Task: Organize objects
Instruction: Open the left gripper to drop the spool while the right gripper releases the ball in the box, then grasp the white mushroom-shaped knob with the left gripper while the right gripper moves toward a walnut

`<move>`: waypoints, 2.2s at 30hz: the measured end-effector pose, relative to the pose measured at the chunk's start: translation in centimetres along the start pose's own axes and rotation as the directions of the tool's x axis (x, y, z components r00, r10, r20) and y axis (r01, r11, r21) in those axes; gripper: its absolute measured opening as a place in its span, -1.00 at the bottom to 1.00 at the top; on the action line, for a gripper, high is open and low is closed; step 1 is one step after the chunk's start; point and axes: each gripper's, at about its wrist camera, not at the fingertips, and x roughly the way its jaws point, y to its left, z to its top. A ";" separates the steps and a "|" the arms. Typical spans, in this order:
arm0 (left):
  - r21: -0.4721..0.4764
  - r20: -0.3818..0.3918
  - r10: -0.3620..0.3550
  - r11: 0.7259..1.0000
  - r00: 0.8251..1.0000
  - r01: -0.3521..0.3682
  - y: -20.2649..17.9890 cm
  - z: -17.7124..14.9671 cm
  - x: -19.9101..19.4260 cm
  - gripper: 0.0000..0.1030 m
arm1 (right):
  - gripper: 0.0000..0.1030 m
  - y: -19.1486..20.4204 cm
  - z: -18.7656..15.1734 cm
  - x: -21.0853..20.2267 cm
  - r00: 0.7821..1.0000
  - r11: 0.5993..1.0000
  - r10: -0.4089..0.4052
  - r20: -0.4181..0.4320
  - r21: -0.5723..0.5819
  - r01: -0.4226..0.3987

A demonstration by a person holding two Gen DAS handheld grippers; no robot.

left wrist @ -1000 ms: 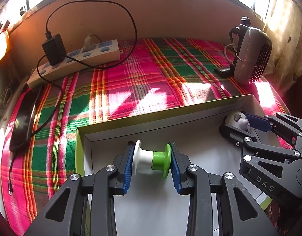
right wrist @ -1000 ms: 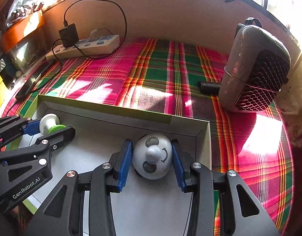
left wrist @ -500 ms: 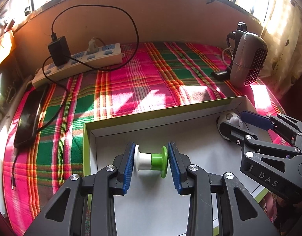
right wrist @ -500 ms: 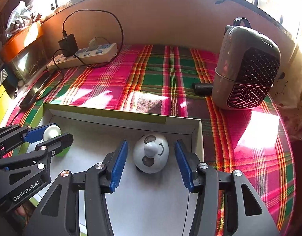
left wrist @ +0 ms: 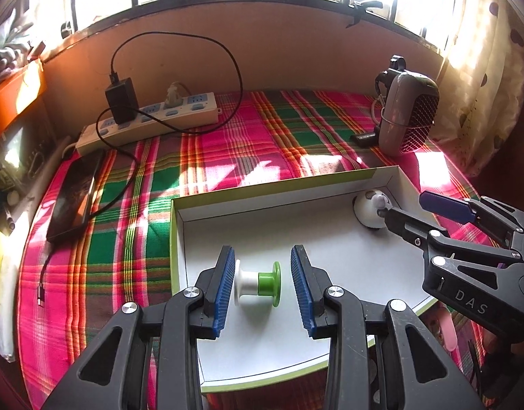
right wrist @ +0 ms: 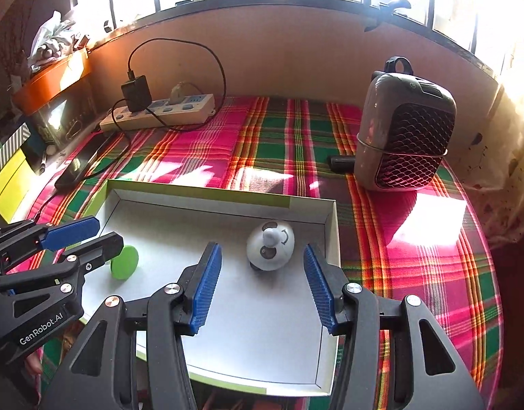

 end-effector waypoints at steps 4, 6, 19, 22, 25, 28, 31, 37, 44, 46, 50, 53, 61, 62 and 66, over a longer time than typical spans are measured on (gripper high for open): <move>0.003 0.015 0.007 1.000 1.000 -0.007 -0.1 -0.7 -1.3 -0.38 | 0.00 0.2 -0.8 -1.2 1.000 1.000 0.003 0.009 0.009 -0.003; 0.008 0.027 0.015 1.000 1.000 -0.015 -0.1 -1.1 -2.0 -0.38 | 0.00 0.3 -1.3 -1.8 1.000 1.000 -0.001 0.012 0.010 0.001; -0.035 0.058 0.028 0.999 0.998 -0.026 1.3 -4.8 -5.5 -0.38 | 0.00 0.3 -4.7 -5.4 0.999 1.000 -0.007 0.039 0.022 0.006; -0.056 0.070 0.032 0.998 0.997 -0.028 2.2 -5.8 -6.3 -0.38 | 0.00 0.1 -5.6 -6.1 0.999 1.000 -0.011 0.046 0.026 0.010; -0.078 0.077 0.038 0.996 0.996 -0.032 3.1 -6.5 -7.0 -0.38 | 0.00 0.1 -6.3 -6.7 0.999 1.000 -0.014 0.052 0.024 0.013; -0.101 0.084 0.031 0.995 0.996 -0.022 4.1 -7.1 -7.6 -0.38 | 0.00 0.2 -7.1 -7.0 0.998 1.000 -0.022 0.054 0.021 0.021; -0.123 0.082 0.044 0.992 0.996 -0.034 5.1 -7.7 -7.9 -0.38 | 0.00 0.3 -7.9 -7.3 0.998 1.000 -0.023 0.054 0.018 0.022; -0.136 0.086 0.029 0.990 0.996 -0.017 6.6 -9.4 -8.4 -0.37 | 0.00 0.2 -9.2 -7.7 0.999 1.000 -0.022 0.047 0.019 0.021; -0.132 0.057 -0.025 0.991 0.998 0.033 7.3 -10.7 -7.4 -0.34 | 0.00 0.2 -10.7 -8.2 0.999 1.000 -0.013 0.038 0.021 0.012; -0.127 0.050 -0.040 0.991 0.998 0.046 7.2 -10.9 -7.0 -0.31 | 0.00 0.5 -11.1 -8.3 0.999 1.000 -0.013 0.035 0.012 0.012; -0.107 0.032 -0.054 0.993 0.998 0.057 6.7 -10.8 -6.1 -0.30 | 0.00 1.1 -11.7 -8.6 1.000 1.000 0.001 0.028 0.000 -0.001; -0.099 0.025 -0.073 0.992 0.997 0.075 6.6 -10.6 -5.5 -0.30 | 0.00 1.8 -12.0 -8.7 1.000 1.000 0.008 0.024 -0.022 -0.007; -0.094 -0.015 -0.081 0.992 0.997 0.080 6.7 -10.1 -3.7 -0.29 | 0.00 3.6 -12.4 -8.7 1.000 0.998 0.017 0.011 -0.052 -0.016; -0.087 -0.018 -0.082 0.993 0.997 0.080 6.6 -10.1 -3.6 -0.29 | 0.00 3.9 -12.5 -8.7 1.000 0.998 0.017 0.009 -0.055 -0.016; -0.077 -0.032 -0.078 0.994 0.996 0.075 6.5 -9.8 -3.0 -0.29 | 0.00 4.7 -12.6 -8.6 1.000 0.998 0.022 0.002 -0.059 -0.022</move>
